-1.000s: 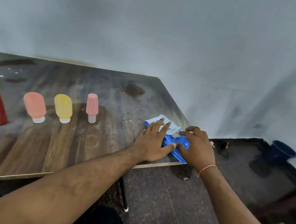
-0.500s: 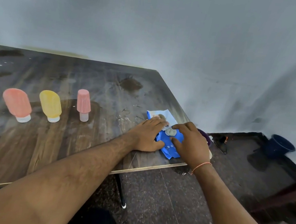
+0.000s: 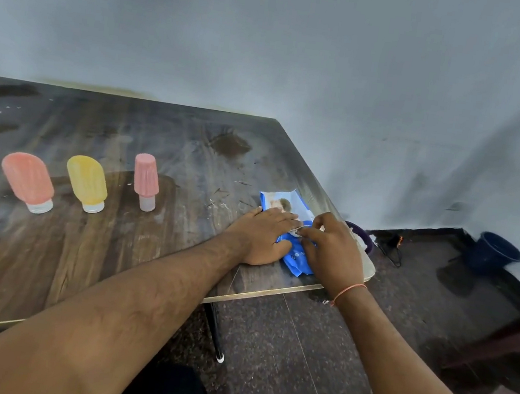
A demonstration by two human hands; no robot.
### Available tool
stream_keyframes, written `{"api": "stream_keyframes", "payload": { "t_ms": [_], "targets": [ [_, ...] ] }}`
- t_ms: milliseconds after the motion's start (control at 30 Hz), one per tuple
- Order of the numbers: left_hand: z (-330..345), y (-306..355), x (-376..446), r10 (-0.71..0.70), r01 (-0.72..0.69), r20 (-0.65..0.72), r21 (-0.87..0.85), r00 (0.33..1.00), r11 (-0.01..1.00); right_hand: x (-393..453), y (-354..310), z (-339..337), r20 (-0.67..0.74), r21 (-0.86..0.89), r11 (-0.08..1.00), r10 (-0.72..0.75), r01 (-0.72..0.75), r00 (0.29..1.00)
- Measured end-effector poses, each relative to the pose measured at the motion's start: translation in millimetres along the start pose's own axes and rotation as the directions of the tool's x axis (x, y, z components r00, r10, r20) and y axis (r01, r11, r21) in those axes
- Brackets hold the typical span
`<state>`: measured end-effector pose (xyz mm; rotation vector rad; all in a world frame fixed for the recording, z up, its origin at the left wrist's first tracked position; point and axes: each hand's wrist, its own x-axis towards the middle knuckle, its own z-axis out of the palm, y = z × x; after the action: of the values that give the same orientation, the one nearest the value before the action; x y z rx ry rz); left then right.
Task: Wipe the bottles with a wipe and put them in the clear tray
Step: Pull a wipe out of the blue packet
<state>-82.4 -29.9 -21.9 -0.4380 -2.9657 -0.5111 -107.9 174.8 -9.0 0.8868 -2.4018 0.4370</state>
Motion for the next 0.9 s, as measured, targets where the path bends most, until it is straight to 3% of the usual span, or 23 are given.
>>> {"api": "stream_keyframes", "payload": {
  "t_ms": [900],
  "targets": [
    [-4.0,7.8,-0.7,-0.022,0.01,0.087,0.139,0.996,0.99,-15.5,-1.7,-35.6,0.056,0.061,0.998,0.009,-0.013,0.998]
  ]
}}
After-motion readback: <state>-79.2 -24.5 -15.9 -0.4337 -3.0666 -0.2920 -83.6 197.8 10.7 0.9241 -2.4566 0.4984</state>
